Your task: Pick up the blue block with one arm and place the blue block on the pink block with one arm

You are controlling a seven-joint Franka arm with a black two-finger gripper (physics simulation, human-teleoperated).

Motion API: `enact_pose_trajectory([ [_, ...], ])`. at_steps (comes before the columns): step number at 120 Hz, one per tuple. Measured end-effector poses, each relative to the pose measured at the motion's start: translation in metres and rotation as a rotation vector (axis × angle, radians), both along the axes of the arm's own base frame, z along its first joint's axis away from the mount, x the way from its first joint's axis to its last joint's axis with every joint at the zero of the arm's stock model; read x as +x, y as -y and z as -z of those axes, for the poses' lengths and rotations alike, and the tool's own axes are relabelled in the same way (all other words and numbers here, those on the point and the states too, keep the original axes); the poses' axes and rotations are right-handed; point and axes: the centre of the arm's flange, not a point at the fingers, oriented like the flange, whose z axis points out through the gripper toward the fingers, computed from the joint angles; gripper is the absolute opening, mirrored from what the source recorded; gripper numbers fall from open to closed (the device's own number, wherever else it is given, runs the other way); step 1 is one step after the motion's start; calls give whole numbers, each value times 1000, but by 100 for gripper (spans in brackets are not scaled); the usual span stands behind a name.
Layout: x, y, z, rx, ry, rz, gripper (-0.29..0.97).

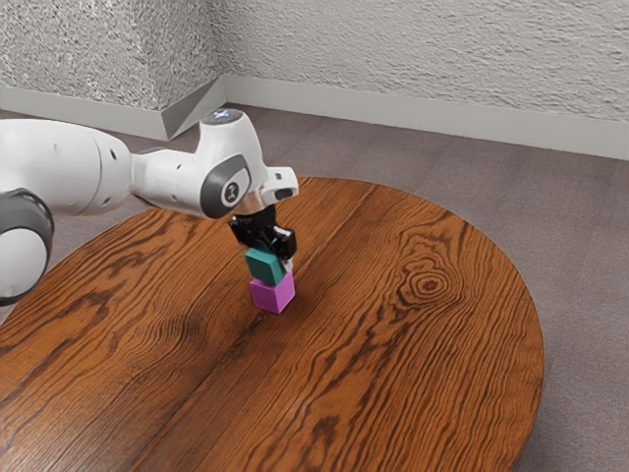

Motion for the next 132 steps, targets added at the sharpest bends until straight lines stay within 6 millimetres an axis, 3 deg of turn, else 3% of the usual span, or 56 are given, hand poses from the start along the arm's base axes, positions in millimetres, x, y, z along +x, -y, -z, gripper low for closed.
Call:
enact_pose_trajectory([
  [16,-2,-10,0,-3,-3,-19,34],
  [50,-1,-14,1,-3,-3,-27,32],
  [73,-1,-10,-1,-19,-3,-22,52],
  [80,-3,-6,-12,-24,12,-15,56],
  [95,-24,-4,-50,-39,45,-21,61],
  [106,-31,-7,-66,-46,63,-32,64],
  [112,-40,-5,-87,-50,87,-31,65],
  [114,-44,-3,-98,-51,99,-28,65],
  [126,-88,6,-208,-65,207,-4,66],
  [132,-116,9,-241,-72,227,3,66],
])
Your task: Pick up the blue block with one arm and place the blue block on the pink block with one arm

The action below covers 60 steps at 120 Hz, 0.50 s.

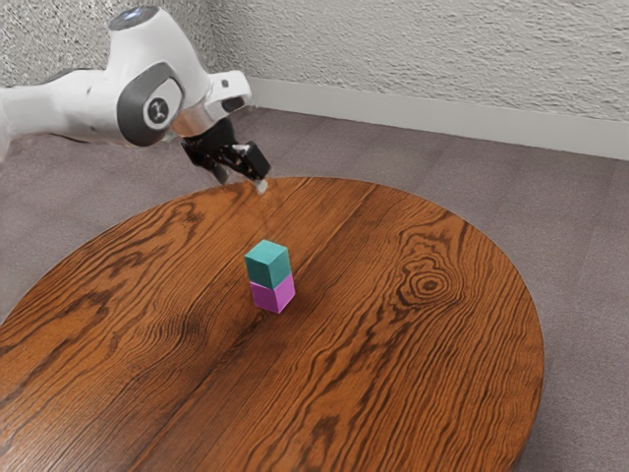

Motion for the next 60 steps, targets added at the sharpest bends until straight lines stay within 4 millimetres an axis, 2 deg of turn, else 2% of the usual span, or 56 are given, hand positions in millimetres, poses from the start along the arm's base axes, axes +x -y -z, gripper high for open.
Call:
enact_pose_trajectory([
  [11,-33,-5,-24,5,-31,-3,67],
  [18,-46,-7,-30,14,-75,-1,67],
  [33,-59,-11,-24,23,-171,-7,68],
  [60,-68,-12,-12,28,-264,-13,68],
])
